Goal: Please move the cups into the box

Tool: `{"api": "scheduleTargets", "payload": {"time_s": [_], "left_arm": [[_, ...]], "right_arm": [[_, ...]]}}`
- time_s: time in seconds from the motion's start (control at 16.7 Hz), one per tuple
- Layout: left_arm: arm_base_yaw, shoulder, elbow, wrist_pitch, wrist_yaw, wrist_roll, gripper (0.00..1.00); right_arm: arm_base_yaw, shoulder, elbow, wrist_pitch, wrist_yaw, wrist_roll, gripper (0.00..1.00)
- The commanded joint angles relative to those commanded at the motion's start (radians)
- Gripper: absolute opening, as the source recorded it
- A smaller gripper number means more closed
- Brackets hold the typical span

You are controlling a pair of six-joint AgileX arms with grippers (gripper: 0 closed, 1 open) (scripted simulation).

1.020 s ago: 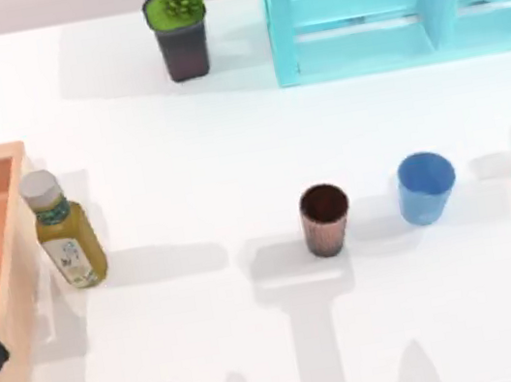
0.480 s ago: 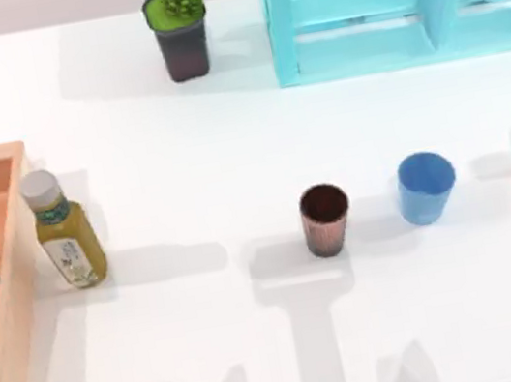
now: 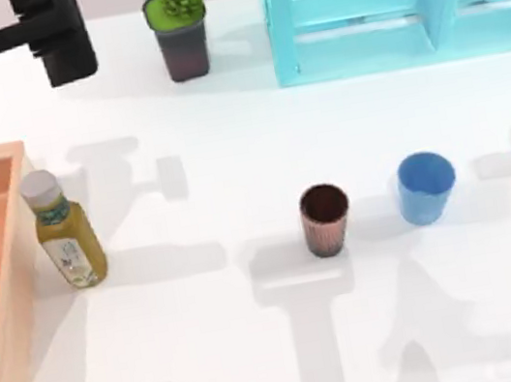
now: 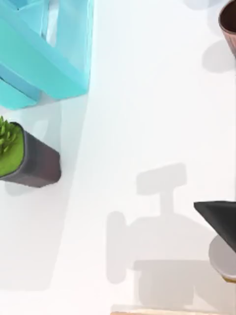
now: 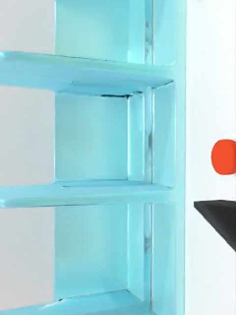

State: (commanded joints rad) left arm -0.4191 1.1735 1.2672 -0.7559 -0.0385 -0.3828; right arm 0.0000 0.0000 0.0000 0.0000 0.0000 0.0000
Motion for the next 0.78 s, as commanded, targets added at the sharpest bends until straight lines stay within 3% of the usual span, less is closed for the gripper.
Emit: {"api": "scheduleTargets", "payload": {"time_s": [0.48, 0.78], "left_arm": [[-0.270, 0.786, 0.787, -0.520, -0.026, -0.269, 1.00], [-0.393, 1.150, 1.146, -0.746, -0.029, -0.392, 1.00]], "right_arm": [[0.000, 0.000, 0.000, 0.000, 0.000, 0.000, 1.00], [0.000, 0.000, 0.000, 0.000, 0.000, 0.000, 1.00]]}}
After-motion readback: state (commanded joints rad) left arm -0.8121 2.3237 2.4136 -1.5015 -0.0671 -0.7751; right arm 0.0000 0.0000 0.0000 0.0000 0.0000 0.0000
